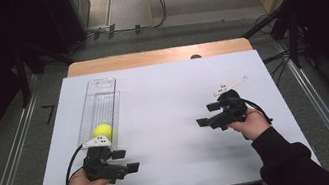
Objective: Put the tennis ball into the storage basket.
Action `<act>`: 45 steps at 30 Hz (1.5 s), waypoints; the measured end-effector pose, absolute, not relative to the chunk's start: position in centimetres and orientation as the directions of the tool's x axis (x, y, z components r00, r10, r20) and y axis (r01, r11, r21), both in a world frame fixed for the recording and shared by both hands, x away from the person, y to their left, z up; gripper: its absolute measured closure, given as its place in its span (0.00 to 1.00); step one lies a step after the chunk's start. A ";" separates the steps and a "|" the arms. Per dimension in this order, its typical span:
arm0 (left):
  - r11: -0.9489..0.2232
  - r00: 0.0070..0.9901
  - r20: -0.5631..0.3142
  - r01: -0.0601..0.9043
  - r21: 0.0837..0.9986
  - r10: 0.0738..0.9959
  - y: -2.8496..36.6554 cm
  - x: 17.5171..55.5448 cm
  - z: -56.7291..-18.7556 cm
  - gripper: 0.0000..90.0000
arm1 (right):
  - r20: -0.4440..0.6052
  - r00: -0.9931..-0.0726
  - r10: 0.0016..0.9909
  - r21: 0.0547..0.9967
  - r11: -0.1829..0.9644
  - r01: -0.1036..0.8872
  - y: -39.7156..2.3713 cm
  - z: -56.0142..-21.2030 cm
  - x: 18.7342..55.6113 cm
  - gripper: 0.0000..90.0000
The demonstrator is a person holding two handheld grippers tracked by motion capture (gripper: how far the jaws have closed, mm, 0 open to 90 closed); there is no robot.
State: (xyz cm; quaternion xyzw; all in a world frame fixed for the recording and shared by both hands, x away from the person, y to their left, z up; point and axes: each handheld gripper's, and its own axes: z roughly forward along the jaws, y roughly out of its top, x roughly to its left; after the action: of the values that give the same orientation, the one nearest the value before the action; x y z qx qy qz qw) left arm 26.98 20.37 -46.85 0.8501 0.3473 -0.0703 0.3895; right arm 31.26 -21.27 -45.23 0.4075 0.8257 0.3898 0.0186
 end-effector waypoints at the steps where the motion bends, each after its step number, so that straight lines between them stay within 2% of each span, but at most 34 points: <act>1: -0.454 0.749 -0.391 0.645 0.614 0.535 20.4 27.0 -46.9 0.20 | 0.286 -0.667 0.688 0.658 0.366 0.659 -21.3 -45.2 31.1 0.21; 13: -0.454 0.748 -0.388 0.645 0.615 0.538 20.4 27.0 -46.8 0.20 | 0.271 -0.674 0.687 0.653 0.383 0.653 -23.0 -45.8 29.0 0.21; 45: -0.445 0.743 -0.389 0.649 0.618 0.544 20.5 27.0 -46.7 0.20 | 0.280 -0.625 0.729 0.637 0.345 0.689 -27.2 -47.8 25.0 0.20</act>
State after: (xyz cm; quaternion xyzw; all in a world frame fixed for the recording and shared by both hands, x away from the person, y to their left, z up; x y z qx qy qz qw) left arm 26.95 20.54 -46.74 0.8473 0.3520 -0.0665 0.3922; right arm 24.95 -27.17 -47.82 0.4324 0.8197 0.3747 0.0266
